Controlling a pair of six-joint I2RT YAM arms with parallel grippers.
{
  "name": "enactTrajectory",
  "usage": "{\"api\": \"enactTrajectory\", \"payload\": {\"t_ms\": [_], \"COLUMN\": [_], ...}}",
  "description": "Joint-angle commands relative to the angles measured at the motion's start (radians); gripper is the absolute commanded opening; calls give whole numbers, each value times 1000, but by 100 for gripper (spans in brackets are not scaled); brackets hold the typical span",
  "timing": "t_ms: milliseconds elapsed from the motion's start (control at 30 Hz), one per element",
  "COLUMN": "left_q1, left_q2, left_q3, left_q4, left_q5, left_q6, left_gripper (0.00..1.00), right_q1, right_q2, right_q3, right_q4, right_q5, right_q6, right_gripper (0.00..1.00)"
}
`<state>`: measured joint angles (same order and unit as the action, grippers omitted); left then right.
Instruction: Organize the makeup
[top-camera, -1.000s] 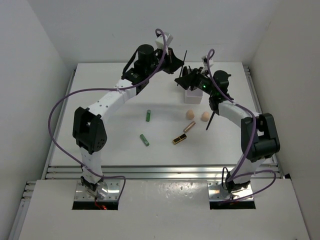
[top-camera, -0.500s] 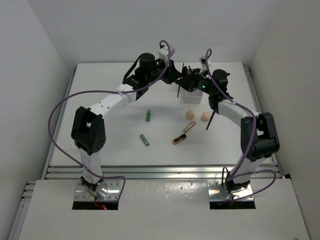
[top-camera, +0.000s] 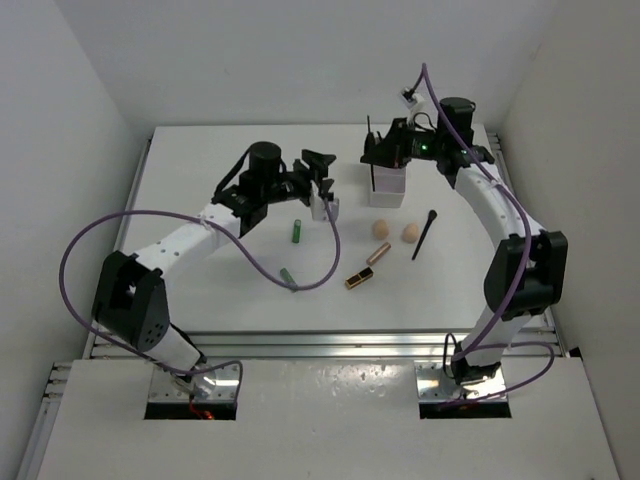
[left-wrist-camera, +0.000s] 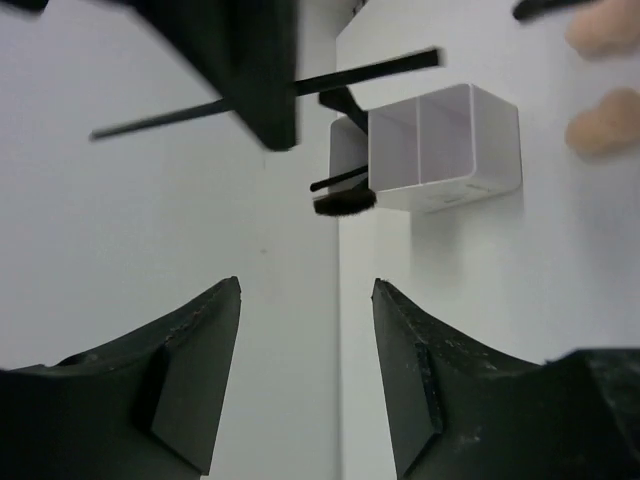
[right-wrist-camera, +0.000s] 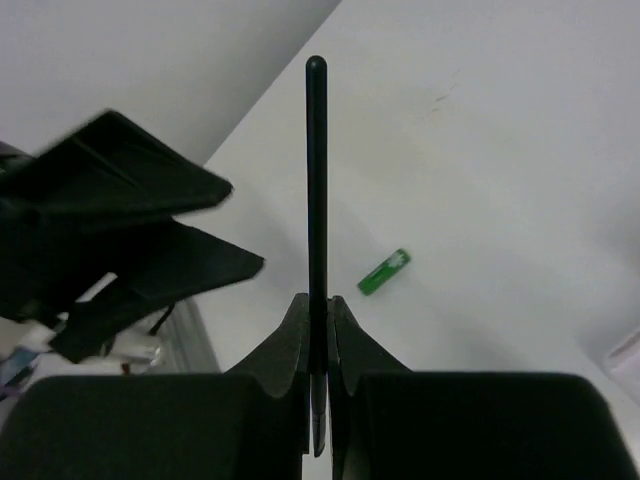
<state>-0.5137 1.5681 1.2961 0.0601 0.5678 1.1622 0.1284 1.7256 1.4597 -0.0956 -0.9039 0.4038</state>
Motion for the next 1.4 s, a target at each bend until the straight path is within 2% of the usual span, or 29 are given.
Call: {"api": "enactTrajectory", "payload": {"t_ms": [0,67,100,233,333,500,733,833,1067,1133,1167,1200,1233,1367], "left_q1": [-29,-43,-57,-80,-92,-92,-101,-101,-111,-111,-120,-120,-120,-120], "left_q2": [-33,-33,-33,-23,-23,-10,13,13,13,13,13,3,-6,-17], "left_q3": [-80,-80,-80,-123,-144,-155,-124,-124,-133,-143,-143,-155,-164,-164], "left_q4": [120,81,72,72,122,110,90,78,80,80,80,80,80,60], "left_q5": [105,119,119,119,83,44,-36,-36,-59,-68,-68,-68,-68,-68], "left_q6": [503,568,655,848,849,922,874,873,886,876,876,852,840,768], "left_gripper": [61,62,64,64,64,64,59,53,31,13,13,3,0,0], "right_q1": [16,27,34,63,79,88,105,117,143,160,160,143,137,106], "right_q2": [58,74,75,91,92,86,75,74,84,86,86,85,86,75], "right_q3": [83,105,114,148,154,120,111,94,108,107,108,111,114,133], "right_q4": [-225,-297,-302,-346,-417,-397,-521,-515,-572,-570,-573,-572,-572,-573], "right_q5": [-115,-110,-110,-158,-174,-256,-286,-297,-308,-300,-300,-290,-285,-276], "right_q6": [-22,-42,-39,-13,-42,-16,-97,-100,-141,-145,-146,-146,-143,-134], "right_gripper": [0,0,0,0,0,0,0,0,0,0,0,0,2,34]}}
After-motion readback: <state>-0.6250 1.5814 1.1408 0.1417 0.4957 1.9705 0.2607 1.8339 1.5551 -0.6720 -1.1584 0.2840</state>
